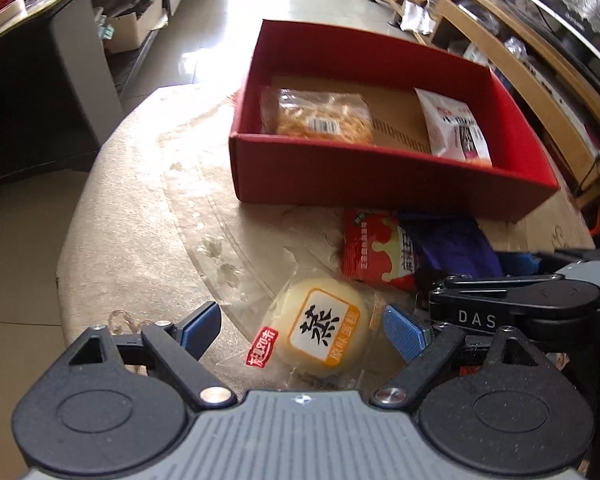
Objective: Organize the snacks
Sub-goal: 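Grasp the round bun pack with the left tool while the right tool grasps the blue wrapper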
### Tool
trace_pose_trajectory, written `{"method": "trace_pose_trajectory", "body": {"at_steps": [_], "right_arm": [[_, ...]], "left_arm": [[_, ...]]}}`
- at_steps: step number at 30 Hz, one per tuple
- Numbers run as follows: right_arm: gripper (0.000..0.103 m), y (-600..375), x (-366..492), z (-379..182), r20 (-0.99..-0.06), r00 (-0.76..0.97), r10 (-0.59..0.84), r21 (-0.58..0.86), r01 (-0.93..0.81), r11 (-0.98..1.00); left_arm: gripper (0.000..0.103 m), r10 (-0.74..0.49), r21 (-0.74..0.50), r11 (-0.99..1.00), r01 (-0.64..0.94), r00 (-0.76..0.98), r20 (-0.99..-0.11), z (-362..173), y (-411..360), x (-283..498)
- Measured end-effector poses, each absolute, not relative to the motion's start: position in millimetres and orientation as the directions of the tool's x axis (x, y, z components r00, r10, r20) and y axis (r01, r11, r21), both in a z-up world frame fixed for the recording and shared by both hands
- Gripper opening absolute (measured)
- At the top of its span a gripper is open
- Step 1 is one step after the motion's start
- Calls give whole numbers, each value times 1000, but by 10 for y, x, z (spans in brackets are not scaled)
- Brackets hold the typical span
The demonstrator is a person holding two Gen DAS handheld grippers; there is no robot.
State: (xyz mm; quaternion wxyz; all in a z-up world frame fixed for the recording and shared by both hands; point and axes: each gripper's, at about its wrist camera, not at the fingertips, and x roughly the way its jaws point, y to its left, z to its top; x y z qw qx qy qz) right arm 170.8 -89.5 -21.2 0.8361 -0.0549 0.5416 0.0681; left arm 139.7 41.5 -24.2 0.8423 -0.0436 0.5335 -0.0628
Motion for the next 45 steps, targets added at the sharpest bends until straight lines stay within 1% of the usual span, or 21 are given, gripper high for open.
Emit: {"method": "trace_pose_trajectory", "body": {"at_steps": [5, 10, 16, 19, 21, 23, 27, 45], "right_arm": [[74, -921, 1589, -159, -909, 418, 5, -83, -191, 978], [74, -1007, 1486, -86, -909, 416, -1, -84, -181, 980], [74, -1022, 1299, 22, -902, 432, -4, -94, -187, 978], [74, -1023, 1254, 54, -896, 444, -16, -112, -190, 975], [74, -1030, 1259, 51, -897, 441, -14, -109, -192, 975], [74, -1029, 1262, 45, -897, 442, -15, -112, -195, 974], [73, -1028, 1239, 53, -890, 454, -25, -130, -202, 971], [74, -1194, 1241, 265, -862, 507, -3, -95, -156, 983]], "left_arm": [[85, -135, -102, 990, 102, 414, -900, -284, 357, 1375], [85, -96, -46, 991, 129, 418, -903, -366, 268, 1374], [85, -85, -41, 991, 126, 374, -923, -529, 249, 1448], [79, -70, -22, 991, 129, 378, -923, -568, 220, 1433], [68, -72, -20, 990, 137, 381, -922, -550, 205, 1418], [61, -82, -38, 992, 122, 379, -922, -529, 227, 1408], [55, -96, -65, 993, 94, 376, -922, -468, 262, 1375], [53, -169, -140, 985, 97, 440, -882, -128, 208, 1220]]}}
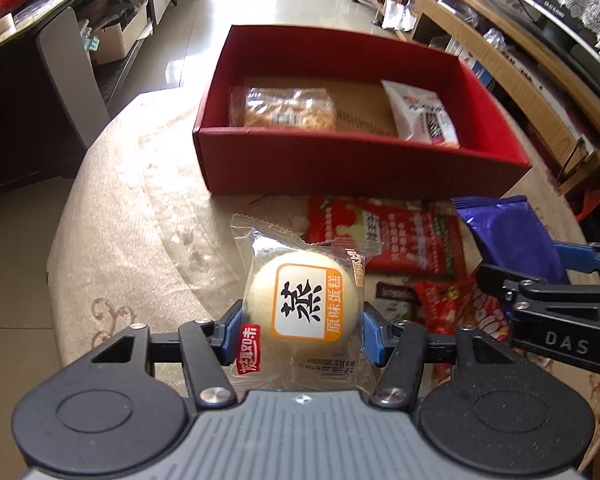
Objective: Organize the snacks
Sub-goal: 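Lift the bun pack and blue wrapper and carry them over the red box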
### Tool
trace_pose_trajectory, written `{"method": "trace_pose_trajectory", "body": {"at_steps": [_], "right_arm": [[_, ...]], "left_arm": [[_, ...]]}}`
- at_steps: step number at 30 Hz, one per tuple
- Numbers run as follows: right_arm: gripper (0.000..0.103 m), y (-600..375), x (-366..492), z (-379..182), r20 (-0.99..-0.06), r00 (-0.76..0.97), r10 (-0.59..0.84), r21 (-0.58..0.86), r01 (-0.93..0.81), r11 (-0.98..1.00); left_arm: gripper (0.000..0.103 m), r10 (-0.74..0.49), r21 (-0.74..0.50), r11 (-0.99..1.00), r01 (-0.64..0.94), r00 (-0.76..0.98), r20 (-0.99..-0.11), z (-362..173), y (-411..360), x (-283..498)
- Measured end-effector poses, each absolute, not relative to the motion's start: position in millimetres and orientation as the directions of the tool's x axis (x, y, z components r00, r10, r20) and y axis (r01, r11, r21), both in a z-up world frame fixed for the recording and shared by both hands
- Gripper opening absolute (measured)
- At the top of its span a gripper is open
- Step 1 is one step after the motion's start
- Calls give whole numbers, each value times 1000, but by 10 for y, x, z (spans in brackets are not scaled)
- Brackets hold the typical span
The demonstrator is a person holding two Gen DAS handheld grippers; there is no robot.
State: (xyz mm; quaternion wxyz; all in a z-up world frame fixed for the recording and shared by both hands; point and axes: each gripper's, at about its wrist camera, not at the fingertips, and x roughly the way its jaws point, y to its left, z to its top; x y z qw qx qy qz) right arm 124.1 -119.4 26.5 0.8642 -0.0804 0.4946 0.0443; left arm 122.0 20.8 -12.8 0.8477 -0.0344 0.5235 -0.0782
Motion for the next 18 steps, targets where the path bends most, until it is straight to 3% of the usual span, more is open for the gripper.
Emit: {"method": "trace_pose_trajectory", "body": {"at_steps": [18], "right_arm": [[74, -1214, 1337, 393, -840, 542, 2, -89, -141, 986]], "left_arm": [[53, -183, -144, 983, 116, 502, -845, 133, 42, 1395]]}}
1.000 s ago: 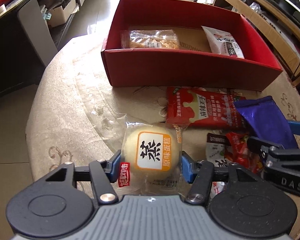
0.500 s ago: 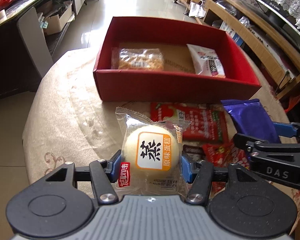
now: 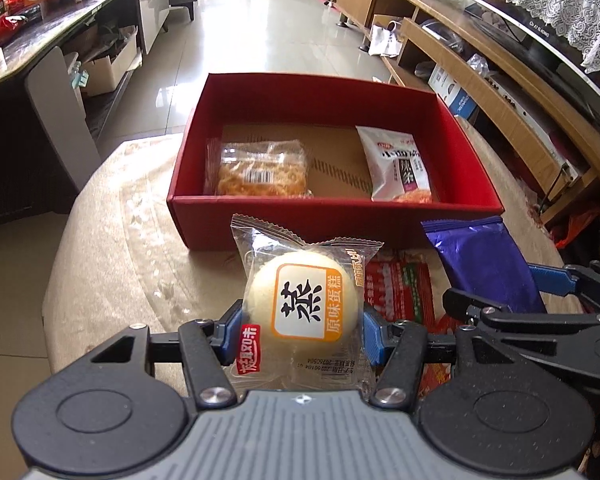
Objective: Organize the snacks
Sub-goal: 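Lift the bun pack and blue wrapper and carry them over the red box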
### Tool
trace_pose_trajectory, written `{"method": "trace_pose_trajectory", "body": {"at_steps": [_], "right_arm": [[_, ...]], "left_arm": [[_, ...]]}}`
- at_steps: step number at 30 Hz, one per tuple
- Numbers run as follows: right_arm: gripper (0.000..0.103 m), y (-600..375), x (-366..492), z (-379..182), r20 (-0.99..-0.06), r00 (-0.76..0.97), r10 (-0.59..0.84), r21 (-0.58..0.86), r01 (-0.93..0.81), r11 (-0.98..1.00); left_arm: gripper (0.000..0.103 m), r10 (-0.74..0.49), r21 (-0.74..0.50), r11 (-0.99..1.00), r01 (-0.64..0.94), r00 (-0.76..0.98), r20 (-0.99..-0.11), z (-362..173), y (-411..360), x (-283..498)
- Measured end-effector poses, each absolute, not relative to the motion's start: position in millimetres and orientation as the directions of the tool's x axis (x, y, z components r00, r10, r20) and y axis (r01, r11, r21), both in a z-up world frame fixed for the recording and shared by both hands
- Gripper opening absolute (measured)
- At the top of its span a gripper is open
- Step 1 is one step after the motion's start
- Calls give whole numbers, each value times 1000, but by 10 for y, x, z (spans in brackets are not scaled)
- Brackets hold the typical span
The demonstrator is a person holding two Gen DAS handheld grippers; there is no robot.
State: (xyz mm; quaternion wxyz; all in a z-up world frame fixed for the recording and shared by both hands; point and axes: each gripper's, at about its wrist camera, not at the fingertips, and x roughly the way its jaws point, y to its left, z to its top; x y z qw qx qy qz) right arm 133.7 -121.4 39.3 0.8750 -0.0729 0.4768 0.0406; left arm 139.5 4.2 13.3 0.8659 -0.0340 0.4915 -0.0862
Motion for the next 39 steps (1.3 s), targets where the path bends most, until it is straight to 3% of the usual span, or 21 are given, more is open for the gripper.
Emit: {"method": "trace_pose_trajectory", "body": {"at_steps": [39], "right_arm": [[74, -1257, 1504, 559, -804, 594, -3, -74, -96, 993]], "left_arm": [[52, -152, -103, 988, 116, 587, -795, 411, -25, 1572]]}}
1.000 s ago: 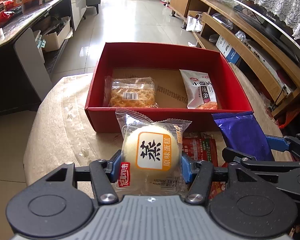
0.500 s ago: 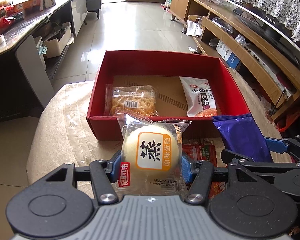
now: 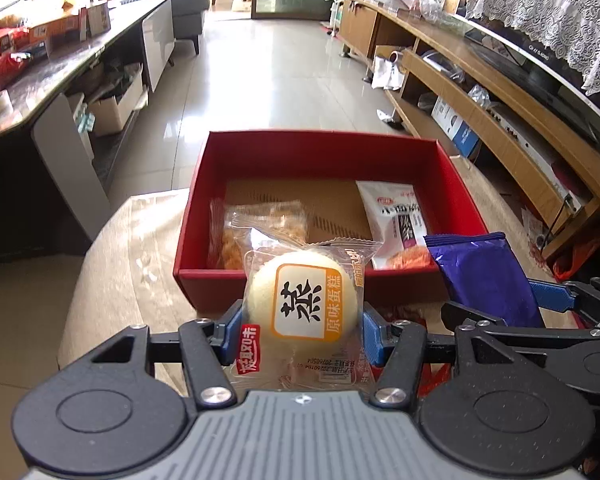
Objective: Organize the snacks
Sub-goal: 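Lift the bun pack and blue wrapper and carry them over the red box, then lower the bun pack and blue wrapper into the red box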
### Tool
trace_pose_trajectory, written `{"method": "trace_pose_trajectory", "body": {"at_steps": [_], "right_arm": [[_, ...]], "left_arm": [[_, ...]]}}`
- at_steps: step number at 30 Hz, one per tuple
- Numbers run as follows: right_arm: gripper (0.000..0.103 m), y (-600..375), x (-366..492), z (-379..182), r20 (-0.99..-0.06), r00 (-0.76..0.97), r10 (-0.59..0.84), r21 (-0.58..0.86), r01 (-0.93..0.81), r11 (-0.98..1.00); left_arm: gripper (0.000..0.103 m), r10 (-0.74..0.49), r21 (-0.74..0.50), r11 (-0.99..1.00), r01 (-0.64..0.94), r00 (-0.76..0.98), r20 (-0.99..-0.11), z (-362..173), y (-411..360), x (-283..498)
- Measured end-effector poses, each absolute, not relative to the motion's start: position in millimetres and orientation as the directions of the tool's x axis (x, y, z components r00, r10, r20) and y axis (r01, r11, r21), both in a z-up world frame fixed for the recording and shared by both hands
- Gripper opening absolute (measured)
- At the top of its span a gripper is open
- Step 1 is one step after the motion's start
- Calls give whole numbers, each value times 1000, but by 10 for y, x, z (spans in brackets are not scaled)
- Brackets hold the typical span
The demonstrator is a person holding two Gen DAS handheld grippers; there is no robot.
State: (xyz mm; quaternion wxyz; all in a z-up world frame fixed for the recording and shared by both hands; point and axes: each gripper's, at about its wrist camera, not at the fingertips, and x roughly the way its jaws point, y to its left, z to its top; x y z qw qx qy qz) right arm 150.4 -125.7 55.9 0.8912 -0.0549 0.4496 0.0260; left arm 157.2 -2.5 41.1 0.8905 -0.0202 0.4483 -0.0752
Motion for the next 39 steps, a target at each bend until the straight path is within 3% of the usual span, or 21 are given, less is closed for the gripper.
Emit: {"method": "trace_pose_trajectory", "body": {"at_steps": [21, 39], "right_arm": [[74, -1295, 1767, 618, -776, 631, 10, -38, -62, 997], [74, -1280, 2217, 416, -777, 629, 18, -48, -88, 995]], "left_arm": [[52, -137, -96, 990, 98, 627, -767, 516, -32, 1889], [51, -77, -62, 997, 45, 618, -782, 289, -82, 2369]]}}
